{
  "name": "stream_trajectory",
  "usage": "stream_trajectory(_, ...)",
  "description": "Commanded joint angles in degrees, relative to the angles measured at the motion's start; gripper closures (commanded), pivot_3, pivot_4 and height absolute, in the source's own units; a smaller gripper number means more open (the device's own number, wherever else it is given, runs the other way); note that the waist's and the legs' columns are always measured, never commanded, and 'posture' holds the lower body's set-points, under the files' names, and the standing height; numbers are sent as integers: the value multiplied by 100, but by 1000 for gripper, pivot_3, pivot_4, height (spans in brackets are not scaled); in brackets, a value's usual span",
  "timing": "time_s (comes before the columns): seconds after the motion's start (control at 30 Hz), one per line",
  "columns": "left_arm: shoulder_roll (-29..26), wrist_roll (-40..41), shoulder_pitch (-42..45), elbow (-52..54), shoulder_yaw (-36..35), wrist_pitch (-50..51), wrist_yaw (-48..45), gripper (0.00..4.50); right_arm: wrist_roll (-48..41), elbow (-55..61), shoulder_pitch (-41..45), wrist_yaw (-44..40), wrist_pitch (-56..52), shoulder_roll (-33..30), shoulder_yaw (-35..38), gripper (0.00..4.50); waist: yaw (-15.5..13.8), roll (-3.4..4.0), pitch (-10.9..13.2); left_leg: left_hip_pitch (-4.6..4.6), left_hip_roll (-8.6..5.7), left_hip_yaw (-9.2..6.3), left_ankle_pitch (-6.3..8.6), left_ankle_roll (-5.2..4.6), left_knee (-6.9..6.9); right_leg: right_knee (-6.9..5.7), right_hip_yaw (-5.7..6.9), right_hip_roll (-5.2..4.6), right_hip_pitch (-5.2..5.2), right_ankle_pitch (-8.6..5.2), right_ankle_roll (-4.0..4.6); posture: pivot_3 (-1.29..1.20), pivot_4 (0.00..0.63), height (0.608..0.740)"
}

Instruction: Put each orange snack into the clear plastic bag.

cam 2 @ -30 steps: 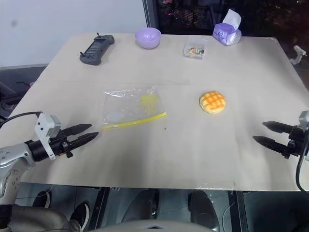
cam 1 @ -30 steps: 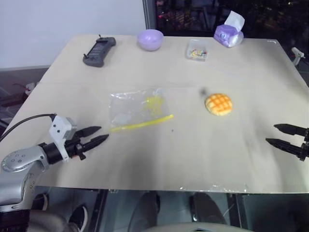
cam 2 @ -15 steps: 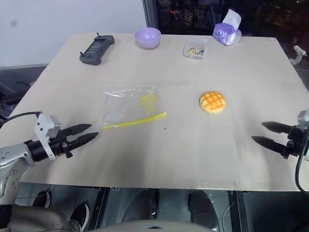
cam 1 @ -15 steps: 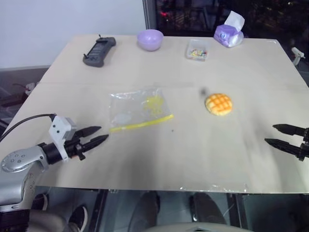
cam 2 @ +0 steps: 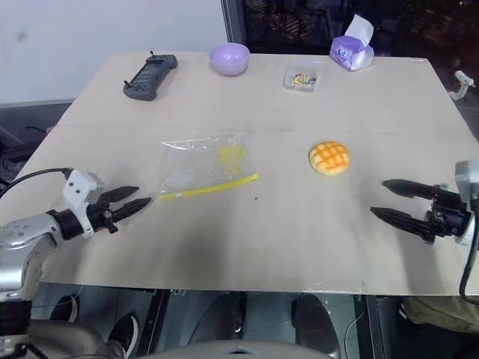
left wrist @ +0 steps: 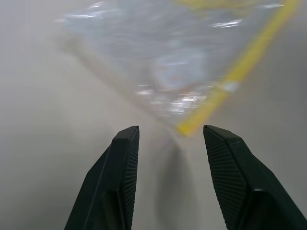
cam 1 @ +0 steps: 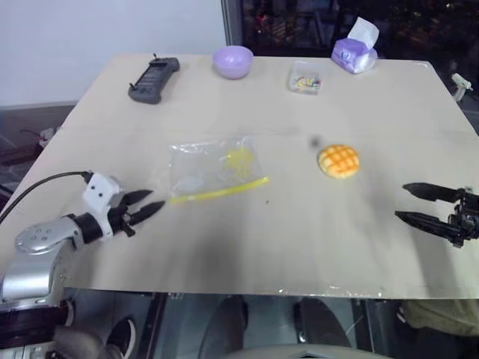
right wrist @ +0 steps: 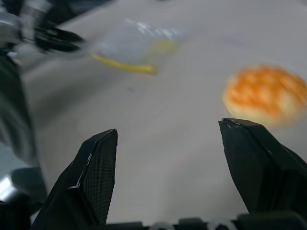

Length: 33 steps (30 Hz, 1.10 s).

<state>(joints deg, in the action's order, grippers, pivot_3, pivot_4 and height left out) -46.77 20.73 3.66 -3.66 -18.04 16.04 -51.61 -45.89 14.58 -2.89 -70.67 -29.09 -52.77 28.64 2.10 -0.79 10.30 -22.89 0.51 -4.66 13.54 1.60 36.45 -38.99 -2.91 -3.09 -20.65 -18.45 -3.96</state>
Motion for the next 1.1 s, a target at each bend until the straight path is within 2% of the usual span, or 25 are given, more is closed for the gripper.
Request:
stream_trajectory(0.03,238,-64,443,-248,69,96,404,2249,-432,372,226,77,-193,-30,157,842,-14,0,0,0,-1,0,0,0,0,0,0,-1,0,0,0,0,150,740)
stream_trajectory(0.17,825,462,1207,-597,101,1189,733,2249,-364,379,358,114,-218,-18,-67,842,-59,-2,-1,-5,-3,-15,0,0,9,-2,18,-1,4,0,0,0,150,740)
stream_trajectory(0.27,1025,732,1643,-1027,43,1893,801,2249,-255,323,314,75,-166,-19,-152,842,-67,-3,-2,-11,-4,-19,0,0,15,-3,22,0,3,0,-1,0,150,740)
stream_trajectory(0.6,1243,342,2464,-2170,820,2309,626,2249,-133,362,192,113,-55,90,-201,842,-118,10,-11,6,-9,-22,-1,0,33,-26,23,-1,18,0,-1,0,150,740)
stream_trajectory(0.9,1466,732,2771,-2439,628,2966,371,2249,-61,516,-55,167,32,224,-161,842,-146,13,-14,9,-14,-32,0,0,67,-48,30,-2,33,0,-1,0,150,740)
stream_trajectory(0.93,1510,770,2786,-2413,627,3045,379,2775,-56,519,-73,173,48,231,-163,810,-149,14,-14,9,-14,-34,0,0,67,-48,32,-2,34,0,-1,0,150,740)
stream_trajectory(1.07,1647,921,2831,-2338,545,3414,479,3880,-29,520,-105,182,84,260,-175,810,-147,14,-14,9,-15,-36,0,0,69,-48,34,-4,37,0,-1,0,150,740)
stream_trajectory(1.1,1662,951,2819,-2304,536,3467,478,4475,-23,522,-111,183,92,268,-180,810,-143,13,-14,9,-15,-37,0,0,70,-48,35,-4,37,0,-1,0,150,740)
